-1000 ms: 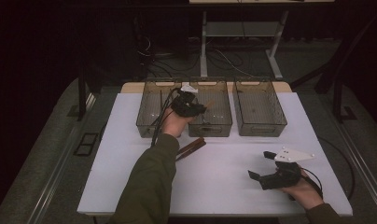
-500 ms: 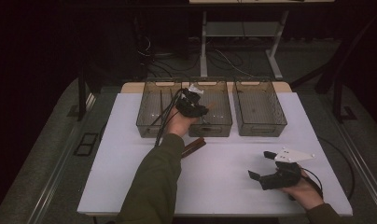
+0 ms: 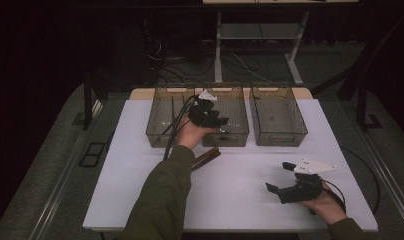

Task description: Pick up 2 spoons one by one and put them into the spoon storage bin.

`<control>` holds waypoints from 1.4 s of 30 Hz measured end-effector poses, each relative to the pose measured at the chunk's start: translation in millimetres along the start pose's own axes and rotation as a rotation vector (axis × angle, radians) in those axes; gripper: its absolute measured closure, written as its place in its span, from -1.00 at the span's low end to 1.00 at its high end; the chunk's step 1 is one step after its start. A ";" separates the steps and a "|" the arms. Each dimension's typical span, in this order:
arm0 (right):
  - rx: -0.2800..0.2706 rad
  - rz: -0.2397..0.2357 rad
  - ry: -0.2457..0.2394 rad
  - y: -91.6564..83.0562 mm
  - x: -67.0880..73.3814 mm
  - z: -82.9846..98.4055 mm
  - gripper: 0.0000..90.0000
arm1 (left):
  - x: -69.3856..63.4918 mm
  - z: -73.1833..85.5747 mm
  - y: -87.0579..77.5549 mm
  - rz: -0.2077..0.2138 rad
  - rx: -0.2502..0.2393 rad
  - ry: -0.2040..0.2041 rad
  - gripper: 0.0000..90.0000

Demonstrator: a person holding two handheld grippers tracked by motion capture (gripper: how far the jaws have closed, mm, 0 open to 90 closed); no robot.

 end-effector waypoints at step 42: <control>0.002 -0.006 0.007 2.8 0.6 1.0 -0.93 | -43.8 84.9 -77.9 0.070 -0.020 0.098 -0.65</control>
Point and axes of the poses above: each handheld gripper's, and its own axes: y roughly forward along the jaws, z roughly out of its underside, x roughly to its left, the point moved 10 cm from there along y, roughly forward along the jaws, and after that the axes turned 9 degrees about -y, right-handed, at the moved point
